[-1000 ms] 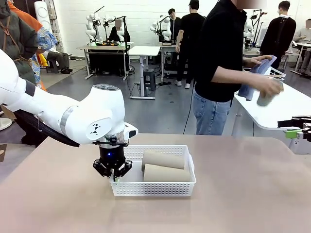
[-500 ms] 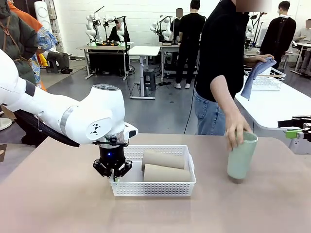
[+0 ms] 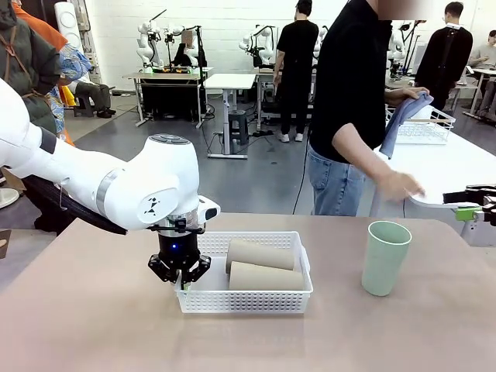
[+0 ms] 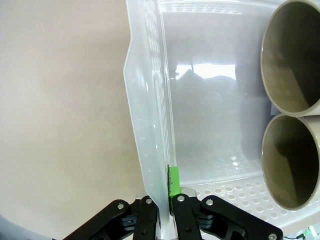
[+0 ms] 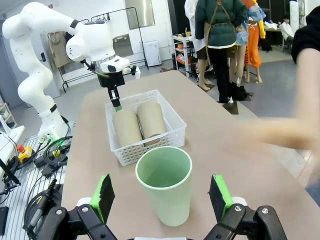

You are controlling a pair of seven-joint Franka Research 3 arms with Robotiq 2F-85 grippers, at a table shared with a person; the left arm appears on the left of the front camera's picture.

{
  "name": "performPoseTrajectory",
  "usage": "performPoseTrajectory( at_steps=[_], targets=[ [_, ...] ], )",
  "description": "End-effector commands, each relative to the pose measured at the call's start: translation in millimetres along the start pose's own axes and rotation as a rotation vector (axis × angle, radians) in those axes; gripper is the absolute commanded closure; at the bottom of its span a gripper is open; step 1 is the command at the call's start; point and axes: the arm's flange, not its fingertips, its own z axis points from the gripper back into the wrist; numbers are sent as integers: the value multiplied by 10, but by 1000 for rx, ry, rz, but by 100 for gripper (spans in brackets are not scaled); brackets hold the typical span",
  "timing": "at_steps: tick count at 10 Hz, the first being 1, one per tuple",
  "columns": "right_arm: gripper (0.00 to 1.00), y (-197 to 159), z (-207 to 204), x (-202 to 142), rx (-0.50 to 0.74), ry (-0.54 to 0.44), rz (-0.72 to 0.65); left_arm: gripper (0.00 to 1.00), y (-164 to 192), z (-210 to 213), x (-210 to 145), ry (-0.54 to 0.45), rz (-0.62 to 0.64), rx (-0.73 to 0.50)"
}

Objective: Clean and organize the cups into the basket.
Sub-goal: Pick up the Reusable plastic cup from the right side of the table and stack it inside the Organizing basket in the center of the table.

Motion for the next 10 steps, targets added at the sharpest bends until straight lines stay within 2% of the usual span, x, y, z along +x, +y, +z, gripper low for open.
performPoseTrajectory(
  at_steps=[1, 4, 5, 10],
  targets=[
    [0, 33, 3, 7, 12, 3, 4, 100, 27, -30, -41, 4, -9, 9],
    [0, 0, -1, 0, 0, 0, 0, 100, 27, -30, -41, 4, -9, 9],
    [0, -96, -146, -229, 35, 65, -3, 100, 27, -30, -41, 4, -9, 9],
    [0, -619, -391, -875, 154, 170, 51, 100, 27, -30, -41, 4, -9, 9]
  ],
)
